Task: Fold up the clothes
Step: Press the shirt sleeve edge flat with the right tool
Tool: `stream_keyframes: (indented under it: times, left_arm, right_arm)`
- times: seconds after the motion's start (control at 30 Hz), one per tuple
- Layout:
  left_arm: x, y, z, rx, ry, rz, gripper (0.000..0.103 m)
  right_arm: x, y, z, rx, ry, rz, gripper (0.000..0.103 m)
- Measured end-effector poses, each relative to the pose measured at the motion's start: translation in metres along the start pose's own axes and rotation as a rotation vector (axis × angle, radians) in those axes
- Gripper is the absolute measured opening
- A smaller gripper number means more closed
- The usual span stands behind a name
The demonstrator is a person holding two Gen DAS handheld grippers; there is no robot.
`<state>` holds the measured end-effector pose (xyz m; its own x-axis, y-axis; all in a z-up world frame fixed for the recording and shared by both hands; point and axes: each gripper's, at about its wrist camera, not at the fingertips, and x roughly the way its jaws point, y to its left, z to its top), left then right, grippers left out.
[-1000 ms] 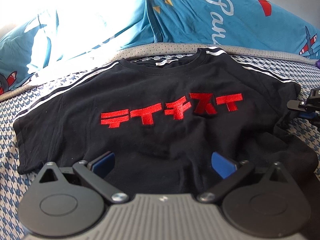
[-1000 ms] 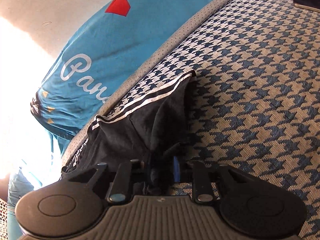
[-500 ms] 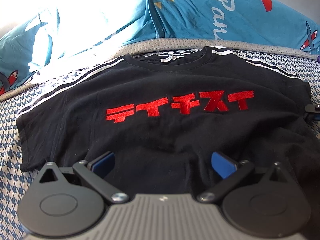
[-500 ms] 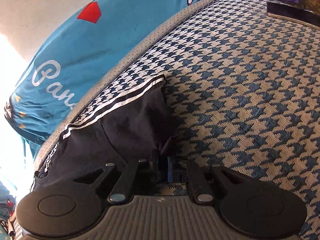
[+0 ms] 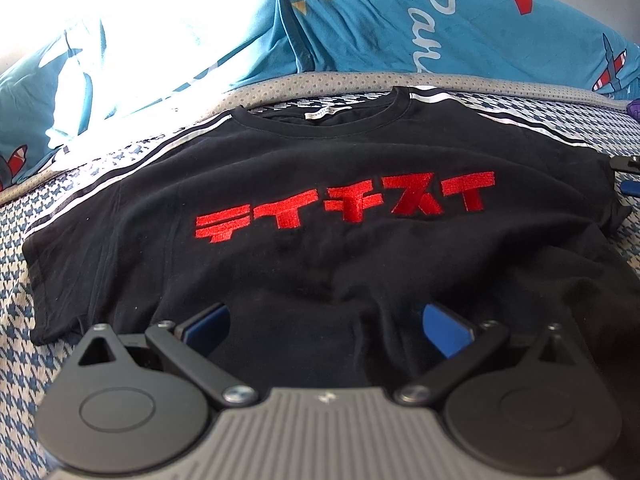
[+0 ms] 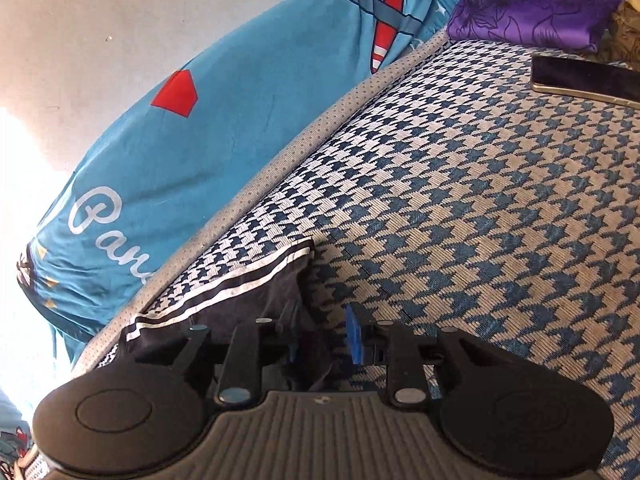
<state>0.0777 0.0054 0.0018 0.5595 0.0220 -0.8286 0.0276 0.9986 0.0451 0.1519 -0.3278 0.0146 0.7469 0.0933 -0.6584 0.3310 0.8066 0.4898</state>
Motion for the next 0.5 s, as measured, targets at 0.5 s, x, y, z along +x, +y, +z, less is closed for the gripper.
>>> stream_keyframes:
  times: [0.5]
  left_arm:
    - [0.009,-0.001,0.000,-0.007,0.019,-0.007,0.103]
  right_arm:
    - [0.037,0.007,0.008,-0.034,-0.026,0.028,0.035]
